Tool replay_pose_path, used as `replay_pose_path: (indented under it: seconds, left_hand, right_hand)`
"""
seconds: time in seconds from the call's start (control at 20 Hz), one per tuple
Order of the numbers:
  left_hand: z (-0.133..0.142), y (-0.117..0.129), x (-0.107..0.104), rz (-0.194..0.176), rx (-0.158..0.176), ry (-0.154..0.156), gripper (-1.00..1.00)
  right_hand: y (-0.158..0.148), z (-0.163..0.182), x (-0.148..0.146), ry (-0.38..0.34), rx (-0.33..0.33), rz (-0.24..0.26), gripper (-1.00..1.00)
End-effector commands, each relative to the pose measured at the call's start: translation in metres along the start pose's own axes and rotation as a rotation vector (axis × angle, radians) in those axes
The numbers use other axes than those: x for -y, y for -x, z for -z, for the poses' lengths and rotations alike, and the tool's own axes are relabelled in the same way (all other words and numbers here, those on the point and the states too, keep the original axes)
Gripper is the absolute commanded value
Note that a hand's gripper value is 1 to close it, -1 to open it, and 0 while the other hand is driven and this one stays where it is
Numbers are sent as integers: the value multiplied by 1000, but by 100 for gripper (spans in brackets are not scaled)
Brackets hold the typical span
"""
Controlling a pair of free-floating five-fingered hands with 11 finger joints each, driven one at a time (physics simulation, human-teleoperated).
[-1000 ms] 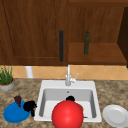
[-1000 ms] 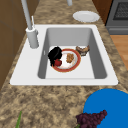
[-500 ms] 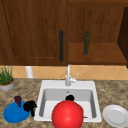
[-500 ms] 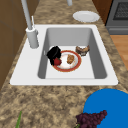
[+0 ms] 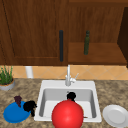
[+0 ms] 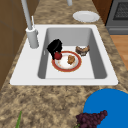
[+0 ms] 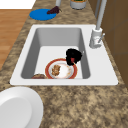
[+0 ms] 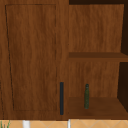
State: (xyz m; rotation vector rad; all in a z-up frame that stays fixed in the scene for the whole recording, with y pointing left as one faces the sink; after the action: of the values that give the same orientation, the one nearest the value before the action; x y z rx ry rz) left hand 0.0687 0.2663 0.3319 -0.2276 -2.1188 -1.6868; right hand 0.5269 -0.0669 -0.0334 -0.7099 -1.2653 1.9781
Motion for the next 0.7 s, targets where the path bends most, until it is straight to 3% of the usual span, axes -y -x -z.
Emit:
replay_pose_path:
  seconds: [0.0,0.25,0.65]
  left_hand:
    - [0,0,0,0,0,0,0]
    - [0,0,0,0,0,0,0]
    - [0,0,0,0,0,0,0]
  right_hand:
    - [10,-13,6,2,1,3,100]
    - [24,-28,17,1,11,26,100]
    - [42,-49,30,2,18,16,100]
